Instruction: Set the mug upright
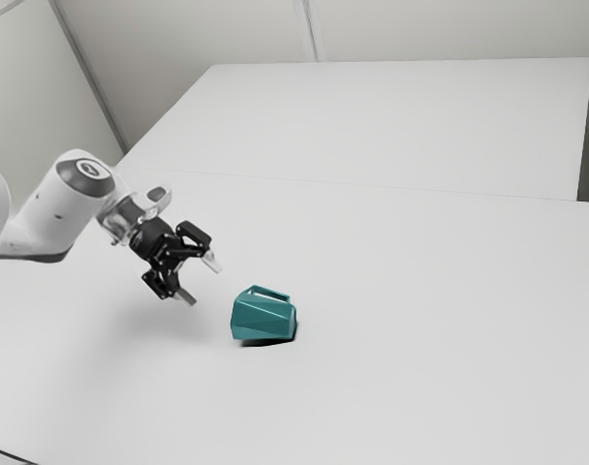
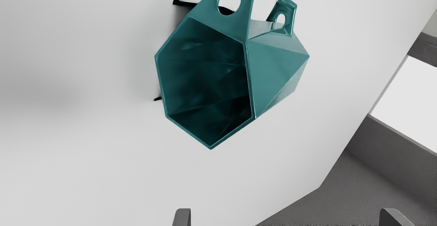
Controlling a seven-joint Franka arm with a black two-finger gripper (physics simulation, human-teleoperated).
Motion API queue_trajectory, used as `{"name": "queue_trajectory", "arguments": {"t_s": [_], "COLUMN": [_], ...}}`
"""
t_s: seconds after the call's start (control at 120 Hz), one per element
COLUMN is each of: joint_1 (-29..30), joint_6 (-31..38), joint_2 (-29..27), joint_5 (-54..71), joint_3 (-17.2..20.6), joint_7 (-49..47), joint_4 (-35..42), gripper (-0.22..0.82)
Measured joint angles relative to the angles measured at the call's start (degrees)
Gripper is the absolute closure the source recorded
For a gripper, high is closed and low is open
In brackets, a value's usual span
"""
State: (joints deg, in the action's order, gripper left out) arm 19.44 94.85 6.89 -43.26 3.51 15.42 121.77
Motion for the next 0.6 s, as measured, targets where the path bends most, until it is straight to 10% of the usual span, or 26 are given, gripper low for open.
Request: {"name": "queue_trajectory", "arguments": {"t_s": [0.6], "joint_1": [-0.95], "joint_6": [12.2], "joint_2": [6.28], "joint_5": [-8.99], "joint_3": [-0.01], "joint_7": [20.81], "joint_4": [1.41], "gripper": [0.0]}}
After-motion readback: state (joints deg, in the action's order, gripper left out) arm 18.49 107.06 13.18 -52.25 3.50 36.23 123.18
